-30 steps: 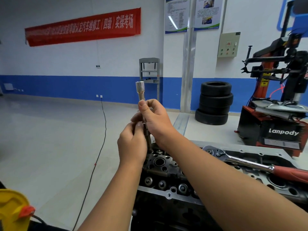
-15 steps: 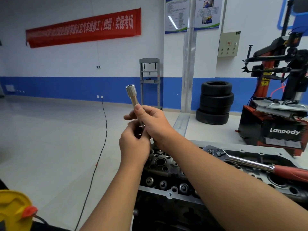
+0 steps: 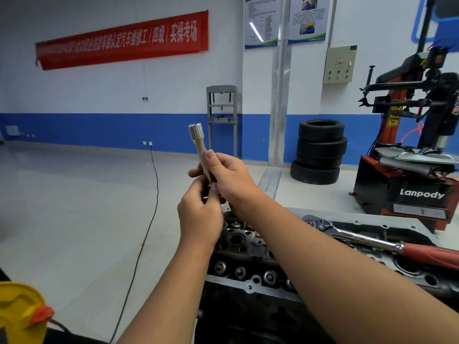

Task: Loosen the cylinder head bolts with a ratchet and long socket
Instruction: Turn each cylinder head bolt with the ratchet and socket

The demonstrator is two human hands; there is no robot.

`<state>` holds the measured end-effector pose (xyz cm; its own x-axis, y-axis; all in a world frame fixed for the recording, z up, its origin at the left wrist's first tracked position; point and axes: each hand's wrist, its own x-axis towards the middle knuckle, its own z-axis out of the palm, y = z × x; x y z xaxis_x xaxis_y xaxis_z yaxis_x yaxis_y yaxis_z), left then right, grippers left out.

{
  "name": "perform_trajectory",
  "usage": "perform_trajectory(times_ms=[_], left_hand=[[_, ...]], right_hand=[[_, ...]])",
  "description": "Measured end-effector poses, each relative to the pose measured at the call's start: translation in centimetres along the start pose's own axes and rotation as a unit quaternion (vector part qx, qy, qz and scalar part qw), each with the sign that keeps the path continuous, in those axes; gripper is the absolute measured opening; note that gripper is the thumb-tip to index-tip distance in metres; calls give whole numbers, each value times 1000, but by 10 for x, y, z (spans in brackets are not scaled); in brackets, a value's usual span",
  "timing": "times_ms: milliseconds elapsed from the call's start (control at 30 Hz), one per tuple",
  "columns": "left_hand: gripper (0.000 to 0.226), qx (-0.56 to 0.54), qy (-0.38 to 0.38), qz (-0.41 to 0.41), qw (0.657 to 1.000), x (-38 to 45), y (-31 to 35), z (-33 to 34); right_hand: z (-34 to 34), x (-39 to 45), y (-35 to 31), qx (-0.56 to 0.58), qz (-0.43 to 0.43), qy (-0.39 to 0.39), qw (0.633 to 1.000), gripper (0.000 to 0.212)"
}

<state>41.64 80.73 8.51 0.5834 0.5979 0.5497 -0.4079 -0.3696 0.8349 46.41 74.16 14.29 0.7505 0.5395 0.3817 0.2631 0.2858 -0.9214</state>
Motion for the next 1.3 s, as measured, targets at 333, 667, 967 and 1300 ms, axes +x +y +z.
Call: perform_trajectory(times_ms=[333,667,967,1300], left_hand=[[14,31,35,-9,999,2,-2,-3],[23,32,49,-11,998,2,-3,-2],[26,-49,-11,-46,998,1,-1,0],[16,28,44,-25,998,3,-4,-4]], right_hand=[[-2,3,9,24,-33,-3,999,20],[1,5,6,32,2,-18,999,31],[-1,5,7,-6,-26,19,999,28],[1,4,10,53,-3,-8,999,24]])
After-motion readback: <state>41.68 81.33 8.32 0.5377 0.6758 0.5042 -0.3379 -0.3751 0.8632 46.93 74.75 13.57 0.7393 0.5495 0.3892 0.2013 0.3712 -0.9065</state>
